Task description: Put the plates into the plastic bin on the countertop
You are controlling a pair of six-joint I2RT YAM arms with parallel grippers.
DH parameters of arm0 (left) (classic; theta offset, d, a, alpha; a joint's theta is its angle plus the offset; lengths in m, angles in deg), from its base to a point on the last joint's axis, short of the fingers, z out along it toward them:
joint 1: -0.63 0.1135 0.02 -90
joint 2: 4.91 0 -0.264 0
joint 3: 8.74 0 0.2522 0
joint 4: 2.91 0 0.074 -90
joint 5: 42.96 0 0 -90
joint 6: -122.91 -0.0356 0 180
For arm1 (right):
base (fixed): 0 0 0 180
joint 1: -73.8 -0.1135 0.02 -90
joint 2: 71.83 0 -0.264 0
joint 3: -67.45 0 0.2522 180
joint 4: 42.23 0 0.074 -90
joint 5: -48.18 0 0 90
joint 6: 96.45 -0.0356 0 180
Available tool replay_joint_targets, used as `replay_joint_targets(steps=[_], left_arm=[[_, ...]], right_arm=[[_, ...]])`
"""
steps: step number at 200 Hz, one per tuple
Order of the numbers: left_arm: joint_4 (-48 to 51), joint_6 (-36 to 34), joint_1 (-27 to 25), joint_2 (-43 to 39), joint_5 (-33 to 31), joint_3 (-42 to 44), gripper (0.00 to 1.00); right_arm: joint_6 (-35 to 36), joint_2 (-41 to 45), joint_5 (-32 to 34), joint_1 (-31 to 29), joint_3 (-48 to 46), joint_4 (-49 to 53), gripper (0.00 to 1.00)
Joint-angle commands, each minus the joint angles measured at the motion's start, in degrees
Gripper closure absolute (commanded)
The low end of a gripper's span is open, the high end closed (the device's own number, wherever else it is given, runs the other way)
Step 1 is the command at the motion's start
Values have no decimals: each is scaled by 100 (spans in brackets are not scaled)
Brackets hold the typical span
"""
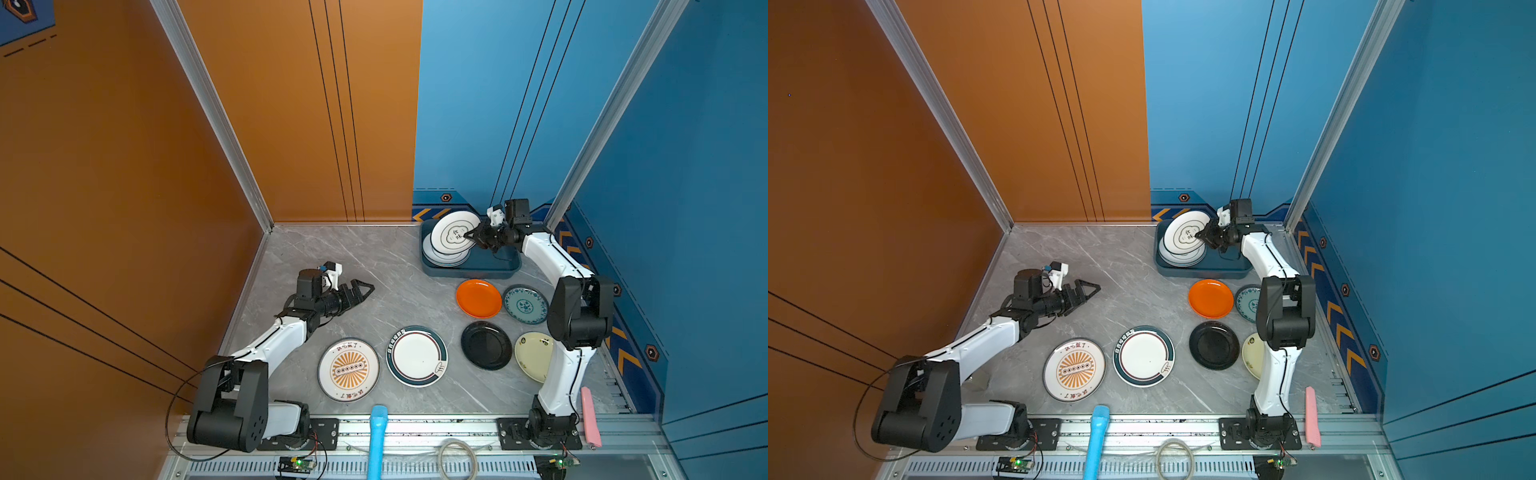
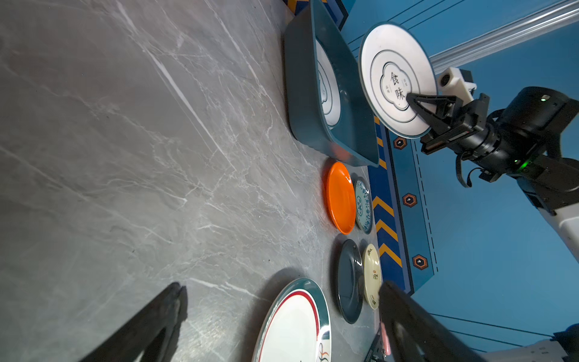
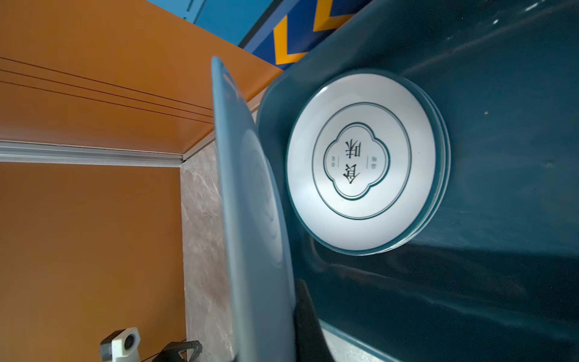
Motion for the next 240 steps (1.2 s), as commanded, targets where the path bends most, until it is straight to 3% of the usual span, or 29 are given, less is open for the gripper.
replay_joint_targets(steps=[1, 72, 190, 240], left_arm=[[125, -152, 66, -133, -78, 77, 2], [183, -225, 66, -87, -31, 28, 2], [223, -252, 31, 63, -25, -23, 1], [321, -313, 31, 41, -62, -43, 1]], right_arm=[[36, -166, 114, 30, 341, 328, 100], [84, -1029, 213, 13, 993, 560, 100], [132, -1764, 347, -83, 1662, 987, 100], [229, -2005, 646, -145, 2065, 1407, 90]])
